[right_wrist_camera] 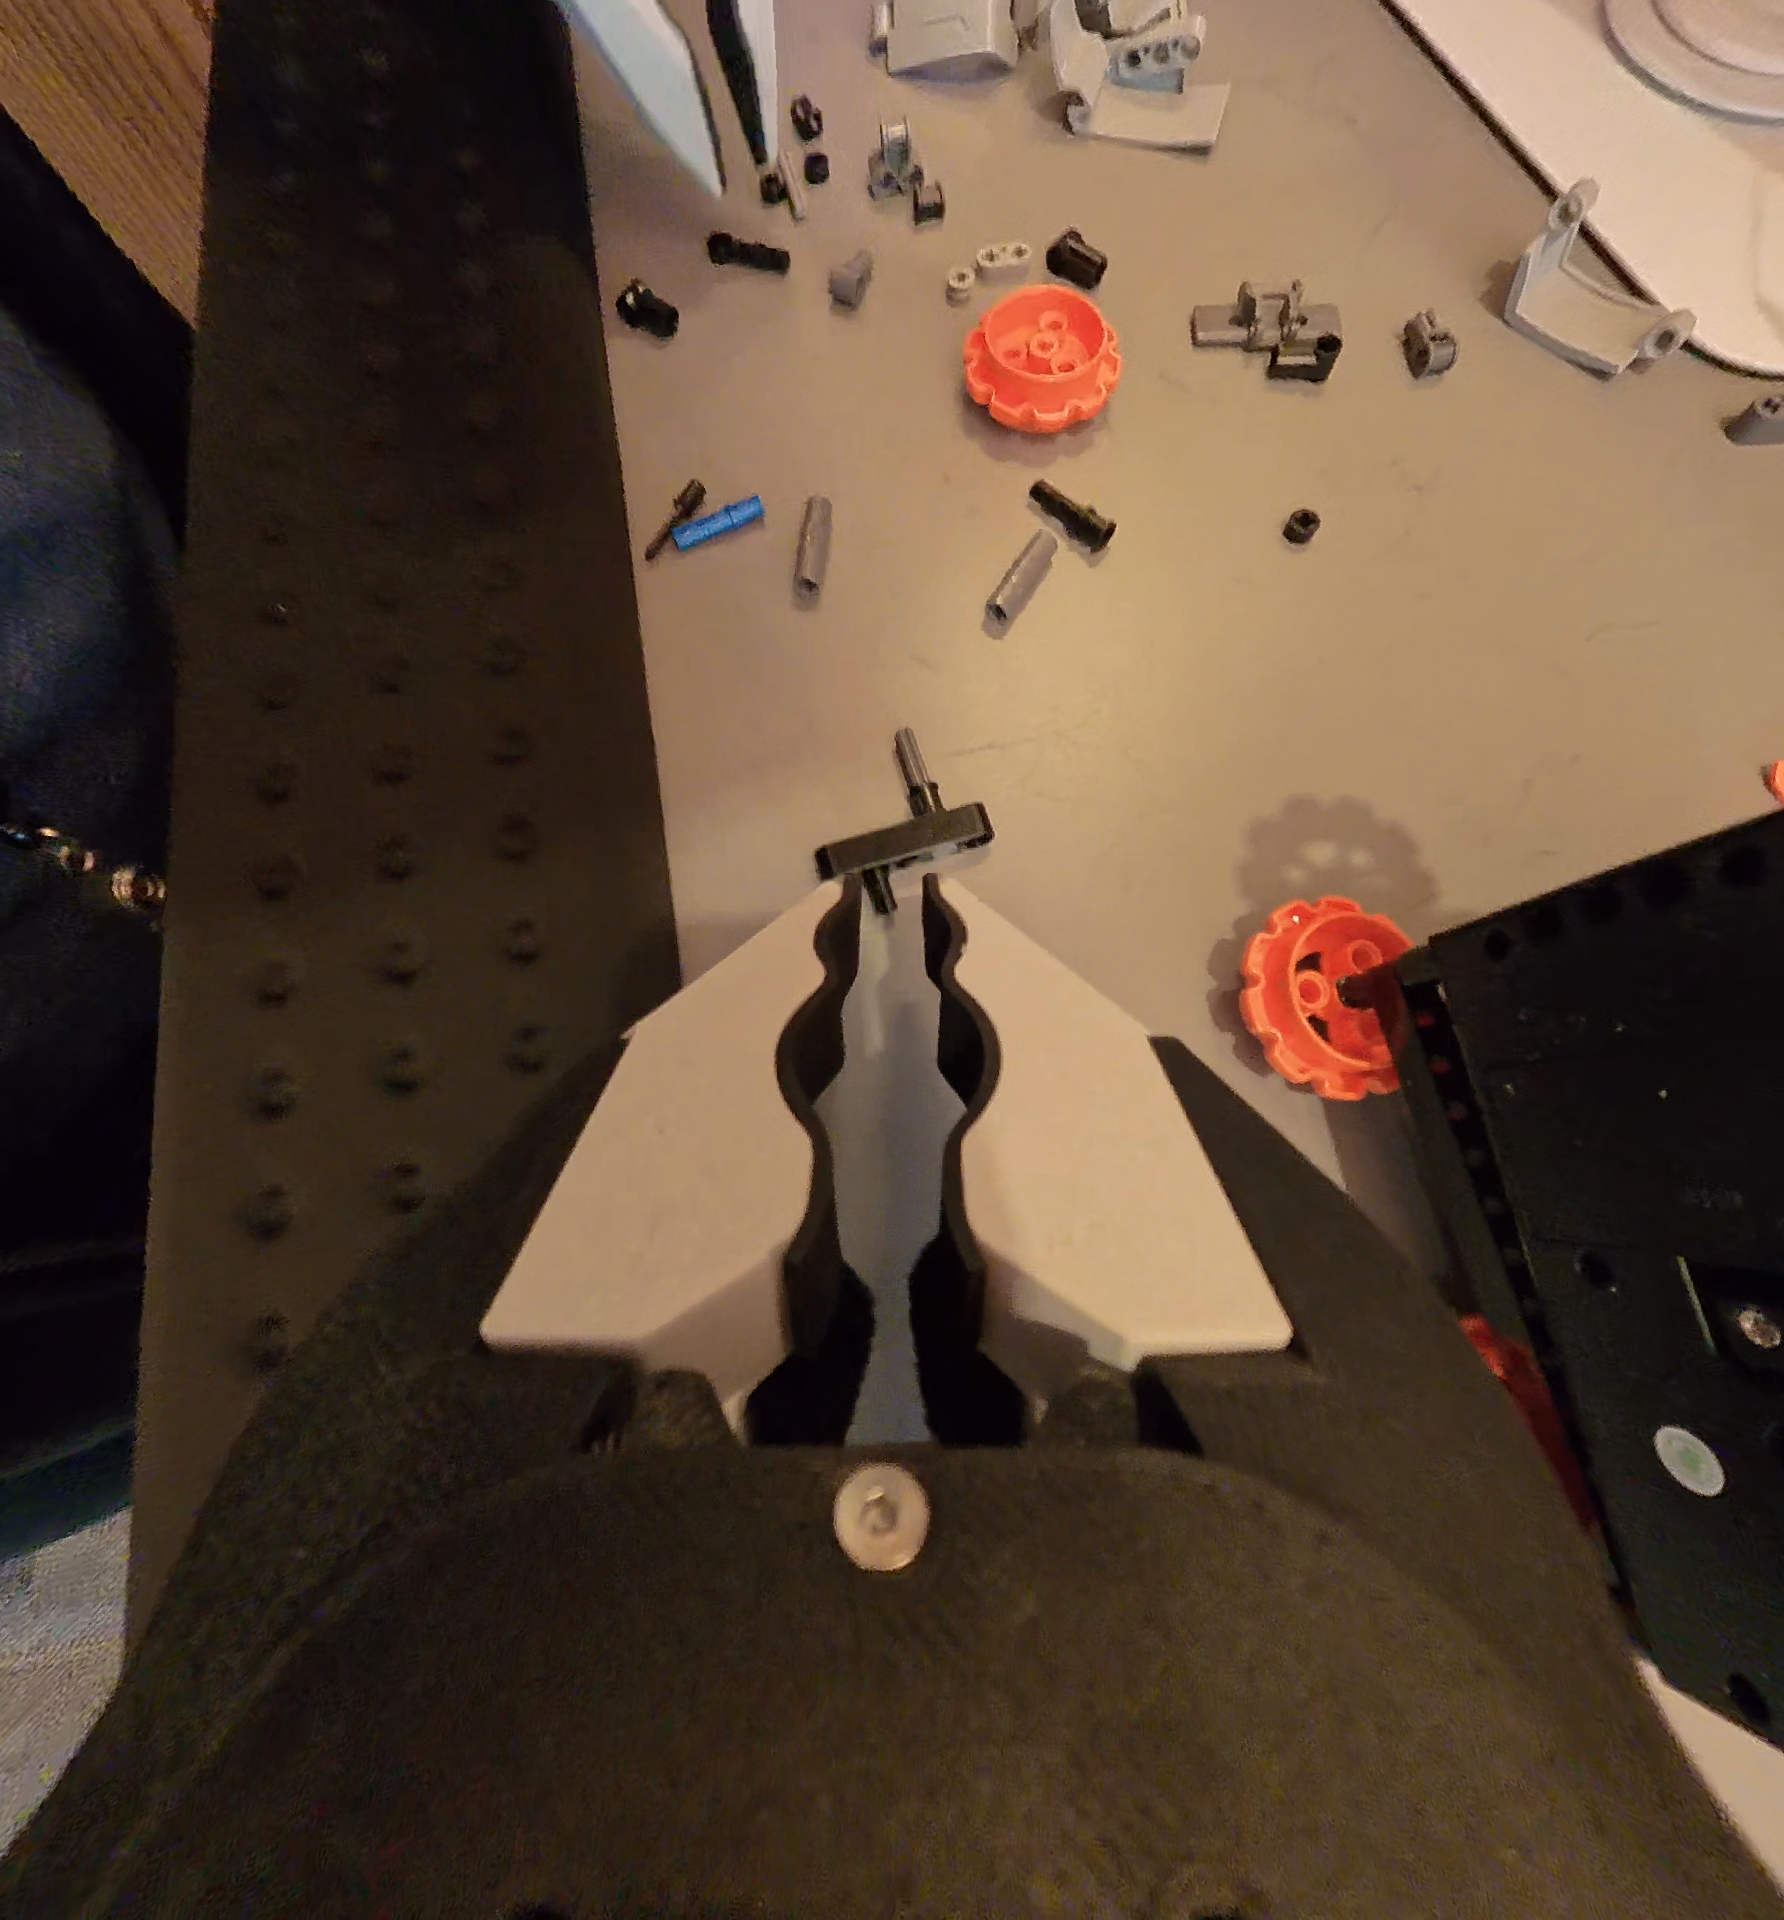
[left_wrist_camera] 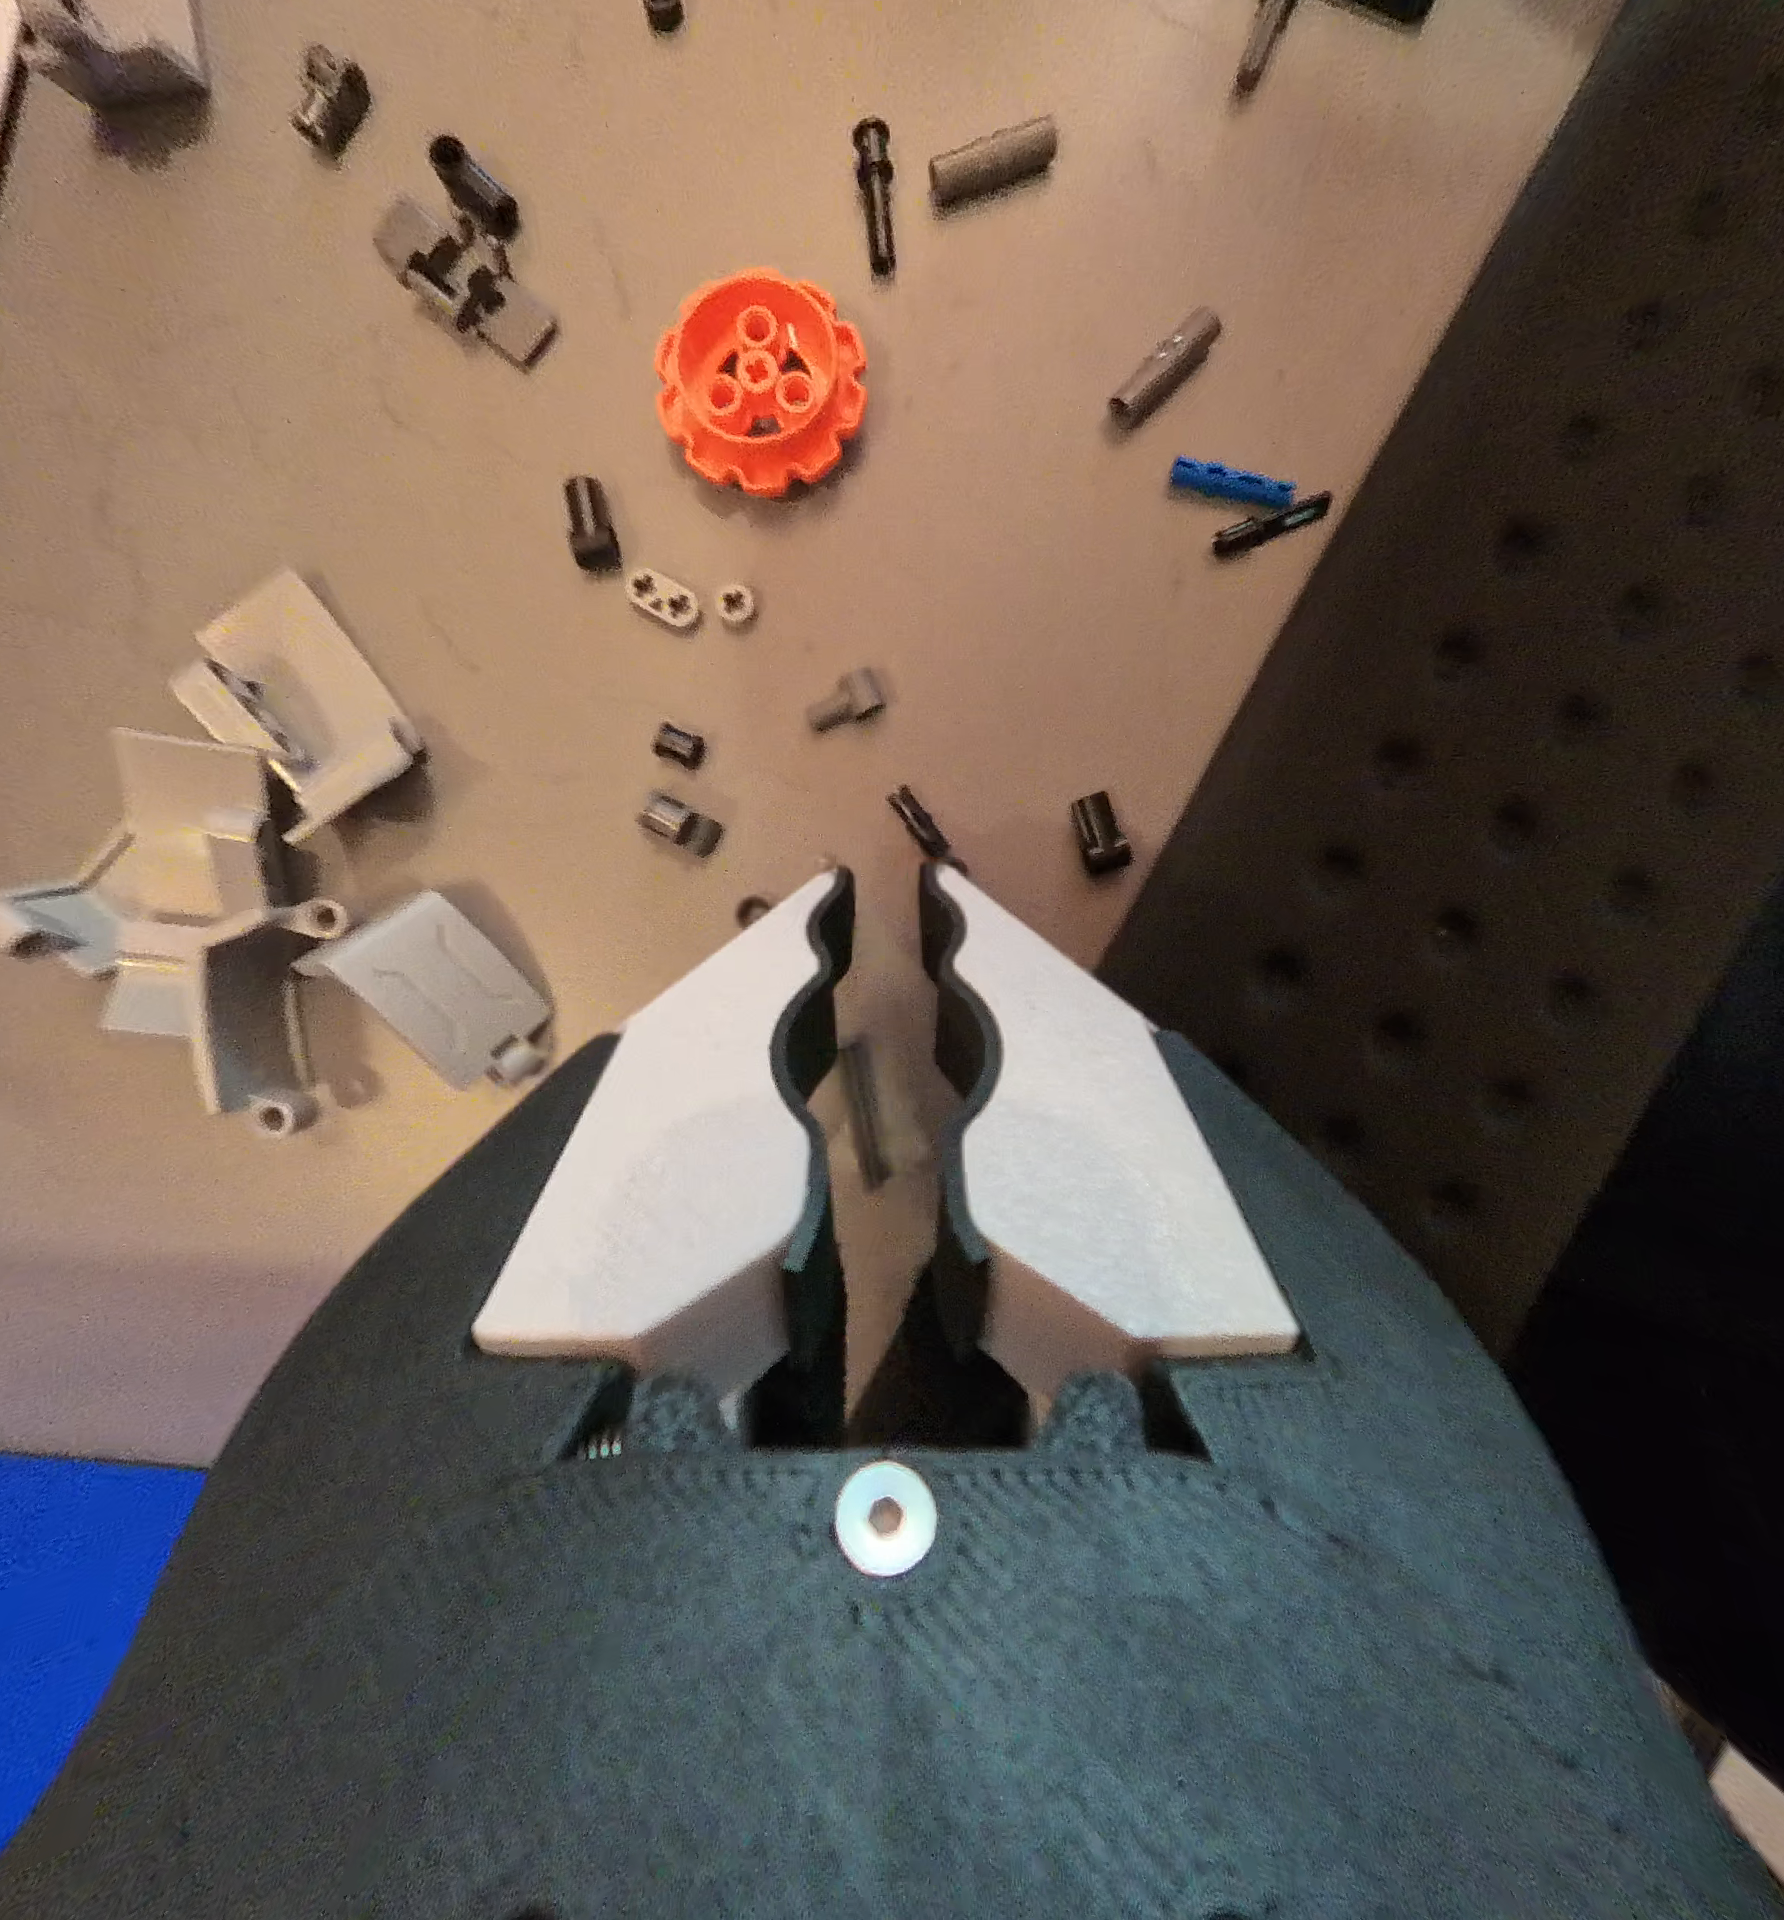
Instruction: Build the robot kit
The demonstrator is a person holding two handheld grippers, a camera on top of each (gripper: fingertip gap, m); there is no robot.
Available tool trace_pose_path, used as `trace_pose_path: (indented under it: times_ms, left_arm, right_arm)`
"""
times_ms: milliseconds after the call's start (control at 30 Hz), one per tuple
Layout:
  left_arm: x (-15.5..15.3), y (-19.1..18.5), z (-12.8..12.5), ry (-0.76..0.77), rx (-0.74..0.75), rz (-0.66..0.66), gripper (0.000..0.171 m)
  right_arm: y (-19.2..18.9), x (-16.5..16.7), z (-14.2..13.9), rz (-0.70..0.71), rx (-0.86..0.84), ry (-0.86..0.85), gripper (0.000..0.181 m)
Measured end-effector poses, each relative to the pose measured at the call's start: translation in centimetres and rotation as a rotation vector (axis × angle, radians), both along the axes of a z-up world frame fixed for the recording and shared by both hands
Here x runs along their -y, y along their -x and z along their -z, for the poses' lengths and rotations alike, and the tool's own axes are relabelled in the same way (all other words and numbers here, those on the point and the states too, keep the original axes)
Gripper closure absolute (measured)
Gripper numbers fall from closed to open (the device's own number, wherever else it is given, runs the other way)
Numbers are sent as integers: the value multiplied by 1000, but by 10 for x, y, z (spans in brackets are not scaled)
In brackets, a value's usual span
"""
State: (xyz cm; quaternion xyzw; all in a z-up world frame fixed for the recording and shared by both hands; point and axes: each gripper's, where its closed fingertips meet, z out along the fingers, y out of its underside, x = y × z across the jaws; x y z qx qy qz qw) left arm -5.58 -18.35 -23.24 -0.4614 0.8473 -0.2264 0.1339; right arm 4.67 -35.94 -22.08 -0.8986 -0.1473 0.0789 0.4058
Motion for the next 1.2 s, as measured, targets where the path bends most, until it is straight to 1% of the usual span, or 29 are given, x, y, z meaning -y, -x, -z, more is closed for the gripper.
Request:
trace_pose_path:
  times_ms: [67, 167, 233, 267, 300, 400, 467, 500, 567, 733, 800, 867, 933, 1000, 1033, 1200]
  left_arm:
    - [1, 4, 5, -15, -9, -1, 159]
    - [7, -3, 7, 29, 4, -69, 157]
    - [11, -6, 10, 35, 0, -82, 156]
    - [10, -7, 12, 22, -4, -94, 160]
    - [13, -7, 11, 36, -2, -87, 166]
    - [20, -10, 11, 60, 10, -85, 167]
    - [31, -17, 2, 63, 50, -42, 167]
    - [42, -24, -5, 80, 71, -12, 167]
    - [76, -39, -16, 128, 96, 78, 167]
    - [171, -81, -26, 179, 171, 314, 167]
    - [193, -96, -18, 133, 182, 377, 167]
    - [207, -104, -7, 112, 172, 421, 167]
    - [210, -109, 6, 64, 169, 438, 166]
    - [211, -109, 11, 55, 173, 446, 166]
    - [211, -108, 12, 57, 175, 446, 166]
    - [204, -107, 11, 58, 175, 424, 153]
  right_arm:
    - [4, -2, -4, 0, -7, -15, 174]
    - [9, -4, -5, 2, -10, -17, 174]
    - [11, -5, -4, 8, -8, -16, 174]
    - [11, -5, -5, 12, -9, -18, 175]
    - [12, -5, -6, 16, -10, -21, 175]
    - [12, -3, -9, 29, -2, -29, 176]
    - [11, 0, -13, 47, 6, -35, 176]
    - [10, 3, -14, 57, 7, -35, 176]
    - [8, 10, -15, 78, 6, -32, 176]
    - [-1, 29, -10, 129, 27, -9, 177]
    - [-4, 35, -9, 149, 28, -8, 177]
    - [-7, 40, -4, 163, 36, 9, 176]
    - [-9, 43, 1, 162, 50, 23, 175]
    - [-8, 43, 5, 147, 62, 40, 173]
    - [-8, 42, 7, 140, 73, 45, 173]
    - [-5, 35, 17, 77, 124, 92, 172]
